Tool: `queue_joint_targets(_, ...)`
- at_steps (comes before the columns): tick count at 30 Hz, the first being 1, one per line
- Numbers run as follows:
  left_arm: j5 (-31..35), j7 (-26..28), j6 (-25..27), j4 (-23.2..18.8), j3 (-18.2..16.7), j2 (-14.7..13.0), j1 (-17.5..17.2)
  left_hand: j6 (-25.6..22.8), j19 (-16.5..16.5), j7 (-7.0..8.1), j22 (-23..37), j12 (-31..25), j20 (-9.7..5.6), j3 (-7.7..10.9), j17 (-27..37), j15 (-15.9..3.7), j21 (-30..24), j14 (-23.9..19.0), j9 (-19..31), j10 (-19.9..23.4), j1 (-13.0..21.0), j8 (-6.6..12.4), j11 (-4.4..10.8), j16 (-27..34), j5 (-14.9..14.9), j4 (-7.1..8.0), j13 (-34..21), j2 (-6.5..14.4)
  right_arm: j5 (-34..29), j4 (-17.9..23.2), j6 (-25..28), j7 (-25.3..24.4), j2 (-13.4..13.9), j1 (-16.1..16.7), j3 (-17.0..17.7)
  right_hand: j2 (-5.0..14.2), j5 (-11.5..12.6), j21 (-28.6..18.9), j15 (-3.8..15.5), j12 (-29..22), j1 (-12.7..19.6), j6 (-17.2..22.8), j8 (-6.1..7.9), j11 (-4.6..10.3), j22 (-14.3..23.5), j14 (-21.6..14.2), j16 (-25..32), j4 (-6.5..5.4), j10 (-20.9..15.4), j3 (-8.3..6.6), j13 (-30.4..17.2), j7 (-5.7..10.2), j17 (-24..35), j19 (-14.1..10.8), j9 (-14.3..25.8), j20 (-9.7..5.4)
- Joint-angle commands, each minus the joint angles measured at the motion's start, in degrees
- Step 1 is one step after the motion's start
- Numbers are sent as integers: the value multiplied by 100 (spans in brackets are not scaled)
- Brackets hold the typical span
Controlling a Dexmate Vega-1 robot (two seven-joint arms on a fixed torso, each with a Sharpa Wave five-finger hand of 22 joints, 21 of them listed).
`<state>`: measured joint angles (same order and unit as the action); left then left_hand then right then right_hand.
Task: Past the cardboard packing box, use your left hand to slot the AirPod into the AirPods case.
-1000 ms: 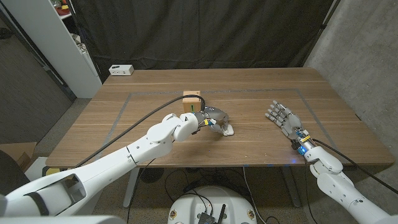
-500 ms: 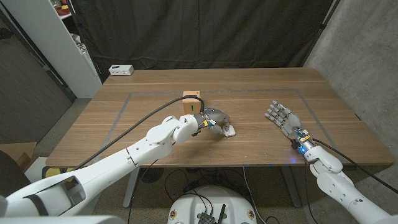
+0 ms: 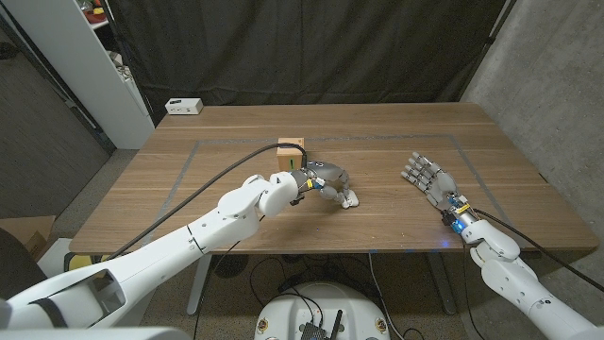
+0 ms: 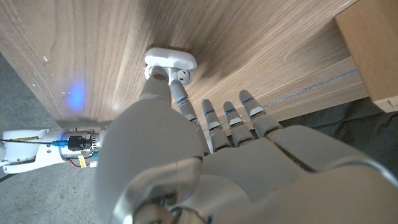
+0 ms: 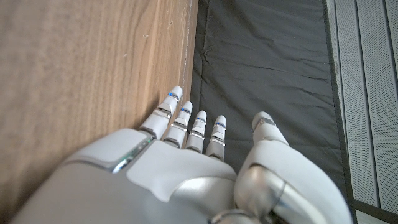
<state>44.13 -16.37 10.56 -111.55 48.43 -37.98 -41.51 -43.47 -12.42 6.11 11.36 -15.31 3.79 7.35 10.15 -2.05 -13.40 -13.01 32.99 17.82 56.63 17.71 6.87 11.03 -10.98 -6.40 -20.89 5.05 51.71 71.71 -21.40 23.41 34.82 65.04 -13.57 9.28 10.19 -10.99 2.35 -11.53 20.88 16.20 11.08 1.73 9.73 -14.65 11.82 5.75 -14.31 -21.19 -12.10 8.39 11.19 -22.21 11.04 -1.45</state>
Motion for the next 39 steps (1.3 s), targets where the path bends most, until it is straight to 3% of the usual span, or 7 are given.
queue_joint_targets(1,-304,73,23,-112,-138,-55,-42,-22,-53,-12,8,-39,-14,-26,10,-532,-30,-58,6,71,-70,12,0,34,18,14,-24,-16,30,-12,103,63,25,-89,-18,-2,6,-26,418,-26,-18,5,22,-3,23,-11,20,7,-30,-40,-18,-30,0,6,21,33)
queue_joint_targets(3,-452,41,-29,-100,-176,-70,-35,-3,-60,52,9,-41,-32,-48,11,-548,-34,-69,-2,83,-99,-3,30,34,21,18,-26,-40,58,6,121,64,26,-88,-2,-2,6,-26,422,-26,-17,1,20,-2,23,-12,19,10,-32,-43,-18,-30,-1,6,21,33)
queue_joint_targets(7,-502,-93,21,-82,-166,-95,41,508,-38,197,13,-2,-1,-147,32,-501,-26,-15,-66,4,-278,-268,13,11,12,76,-35,-112,74,40,176,42,48,-84,8,-1,6,-25,425,-25,-20,-2,19,1,23,-11,20,11,-30,-44,-18,-23,1,8,21,33)
queue_joint_targets(12,-402,-700,219,-72,-7,-86,353,1468,135,403,11,155,181,-547,72,-316,46,326,-362,-412,-710,-763,-144,-45,-282,231,-52,-488,68,70,205,24,67,-83,11,0,5,-26,422,-25,-22,-14,14,1,23,-11,22,12,-29,-44,-18,-19,2,6,21,32)
queue_joint_targets(16,-346,-960,142,-37,87,-91,583,1699,243,430,6,254,222,-704,76,-191,87,652,-485,-720,-722,-764,-199,-94,-526,227,-57,-640,81,112,236,-14,75,-71,24,3,5,-26,419,-24,-24,-17,13,0,23,-8,23,11,-28,-44,-18,-19,4,7,21,32)
queue_joint_targets(33,-114,-1547,-908,507,465,121,1525,1386,274,614,4,249,266,-823,76,-147,85,794,-668,-858,-515,-624,-257,-39,-947,158,-49,-668,130,192,183,-106,50,76,95,1,3,-27,415,-24,-34,-23,13,-10,23,-11,28,13,-29,-45,-18,-25,7,4,20,32)
queue_joint_targets(39,-127,-1573,-1356,676,510,148,1656,1399,282,637,4,251,273,-819,74,-146,85,834,-714,-891,-376,-642,-289,-40,-1068,105,-41,-640,143,241,181,-166,50,129,125,1,3,-27,418,-24,-35,-33,10,1,23,-11,28,17,-28,-48,-18,-25,6,3,20,32)
